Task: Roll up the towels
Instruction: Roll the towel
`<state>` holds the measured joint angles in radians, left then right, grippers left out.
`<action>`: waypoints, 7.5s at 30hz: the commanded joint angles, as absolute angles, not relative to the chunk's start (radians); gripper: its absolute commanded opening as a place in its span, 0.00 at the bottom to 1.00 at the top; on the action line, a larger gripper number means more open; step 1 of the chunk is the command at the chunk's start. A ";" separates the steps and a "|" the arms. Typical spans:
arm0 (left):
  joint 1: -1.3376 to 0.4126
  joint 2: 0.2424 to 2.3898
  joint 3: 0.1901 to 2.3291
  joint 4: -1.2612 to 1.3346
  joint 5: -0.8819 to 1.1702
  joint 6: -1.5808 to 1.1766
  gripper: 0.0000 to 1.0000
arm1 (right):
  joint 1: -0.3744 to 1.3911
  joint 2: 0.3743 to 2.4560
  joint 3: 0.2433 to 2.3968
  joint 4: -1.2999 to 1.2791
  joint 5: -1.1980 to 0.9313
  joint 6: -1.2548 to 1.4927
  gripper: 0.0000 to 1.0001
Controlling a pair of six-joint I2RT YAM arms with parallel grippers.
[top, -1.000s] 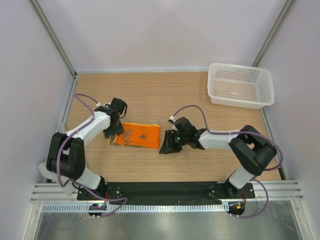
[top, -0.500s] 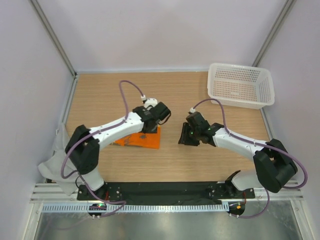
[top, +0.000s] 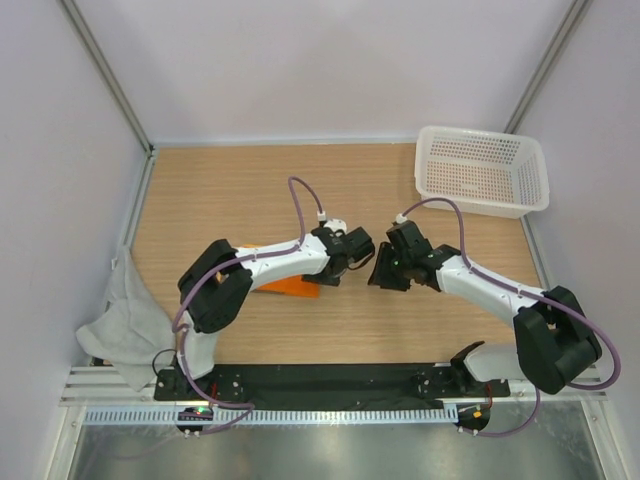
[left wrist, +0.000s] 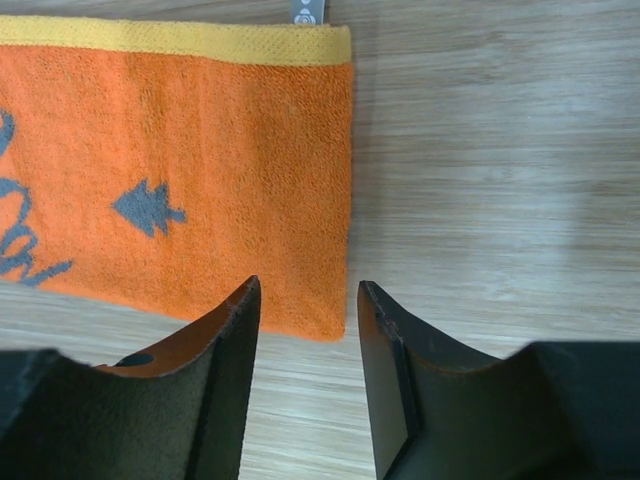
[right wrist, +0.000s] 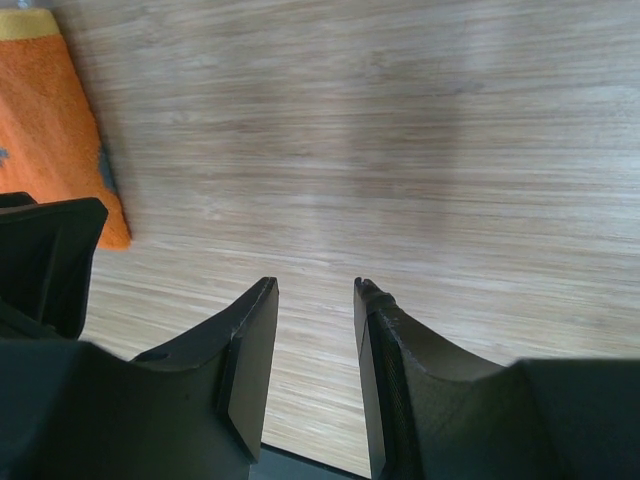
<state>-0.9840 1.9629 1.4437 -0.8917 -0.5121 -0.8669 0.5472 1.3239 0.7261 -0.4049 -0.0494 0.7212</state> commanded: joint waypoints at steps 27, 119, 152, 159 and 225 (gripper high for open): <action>-1.023 1.936 1.237 -0.752 -0.515 -0.945 0.01 | 0.522 1.367 0.706 -0.341 -0.170 0.733 0.43; -0.522 1.262 0.313 0.495 0.445 -1.393 0.01 | 0.504 1.597 1.069 -0.218 -0.477 0.706 0.52; -0.295 1.419 0.388 0.044 0.534 -1.209 0.00 | 0.715 1.963 1.167 0.184 -0.594 0.848 0.30; -0.267 1.485 0.446 -0.018 0.561 -1.128 0.00 | 0.700 2.080 1.201 0.195 -0.603 0.822 0.28; -0.893 1.792 1.046 -0.650 -0.327 -0.721 0.08 | 0.635 2.049 1.066 0.252 -0.638 0.834 0.26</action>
<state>-0.8986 1.7397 1.0592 -0.6422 -0.3527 -0.7155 0.6498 2.0850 1.0962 0.3031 -0.6548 0.8612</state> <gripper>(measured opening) 0.121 0.258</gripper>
